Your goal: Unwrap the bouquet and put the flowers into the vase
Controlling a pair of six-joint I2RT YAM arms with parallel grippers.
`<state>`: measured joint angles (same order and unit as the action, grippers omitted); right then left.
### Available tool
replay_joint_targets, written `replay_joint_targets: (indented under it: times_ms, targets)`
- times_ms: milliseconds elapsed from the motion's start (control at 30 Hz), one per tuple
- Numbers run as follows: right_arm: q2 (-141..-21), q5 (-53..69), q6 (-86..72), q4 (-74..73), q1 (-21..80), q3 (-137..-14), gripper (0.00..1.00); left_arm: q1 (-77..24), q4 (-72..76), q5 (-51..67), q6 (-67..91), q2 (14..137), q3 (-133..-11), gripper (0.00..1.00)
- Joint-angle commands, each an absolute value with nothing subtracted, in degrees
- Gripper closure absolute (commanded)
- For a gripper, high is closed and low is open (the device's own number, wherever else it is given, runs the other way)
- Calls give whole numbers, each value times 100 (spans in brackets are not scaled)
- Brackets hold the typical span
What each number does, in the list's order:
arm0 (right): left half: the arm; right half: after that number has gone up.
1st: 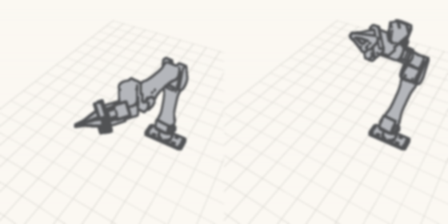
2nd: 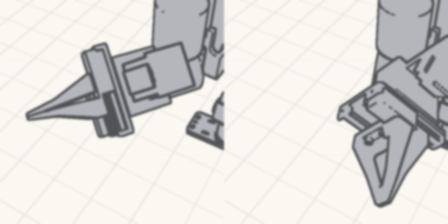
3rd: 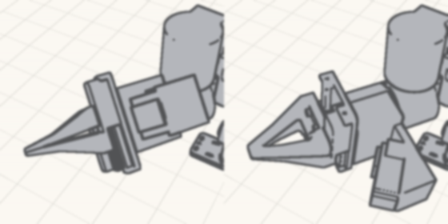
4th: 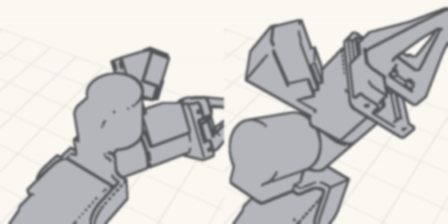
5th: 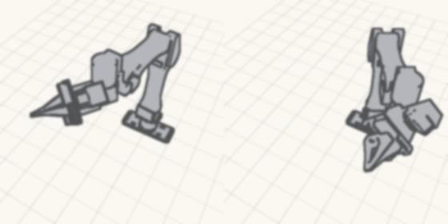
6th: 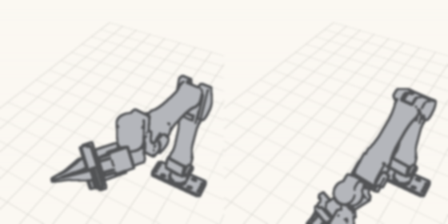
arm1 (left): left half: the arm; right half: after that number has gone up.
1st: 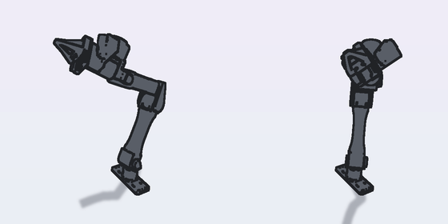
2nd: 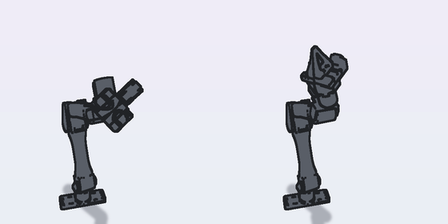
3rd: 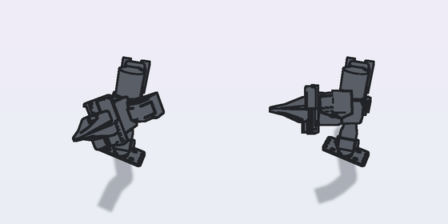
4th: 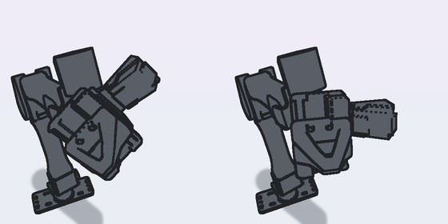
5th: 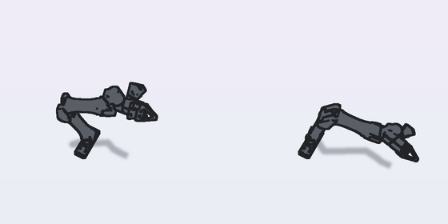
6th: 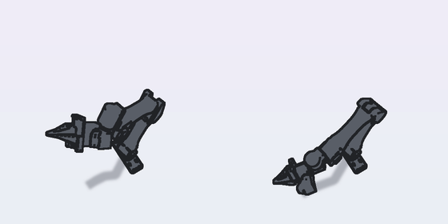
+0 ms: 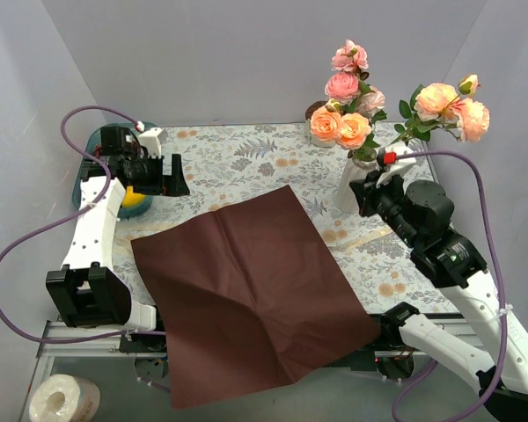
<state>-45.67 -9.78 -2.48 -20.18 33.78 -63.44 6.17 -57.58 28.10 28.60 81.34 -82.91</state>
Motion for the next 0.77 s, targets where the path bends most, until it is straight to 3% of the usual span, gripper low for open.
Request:
replay_joint_targets:
  times_ms: [0, 33, 67, 100, 133, 167, 333, 733]
  targets:
    - [-3921, -1370, -834, -2416, 3384, -5732, 99, 352, -5423, 2311, 3067, 7735, -7849, 2]
    - [-3929, -1432, -965, -2643, 3384, -5591, 99, 352, -5414, 2312, 3076, 7760, -7814, 2]
    - [-4016, -1441, -1045, -2802, 3384, -5590, 87, 360, -5397, 2329, 3128, 7778, -7735, 2]
    - [-4130, -1433, -1133, -2986, 3384, -5616, 65, 352, -5370, 2329, 3155, 7796, -7700, 2]
    - [-4418, -1302, -1186, -3336, 3375, -5695, 27, 352, -5361, 2347, 3173, 7813, -7673, 2]
    - [-4569, -1309, -1387, -3479, 3375, -5739, 19, 352, -5353, 2355, 3199, 7857, -7612, 2]
    - [-5114, -1784, -2162, -3999, 3384, -5827, 8, 352, -5195, 2312, 3252, 7796, -7313, 2]
    - [-4860, -1311, -1847, -3630, 3375, -5397, 10, 352, -4922, 2144, 3129, 7717, -6786, 2]
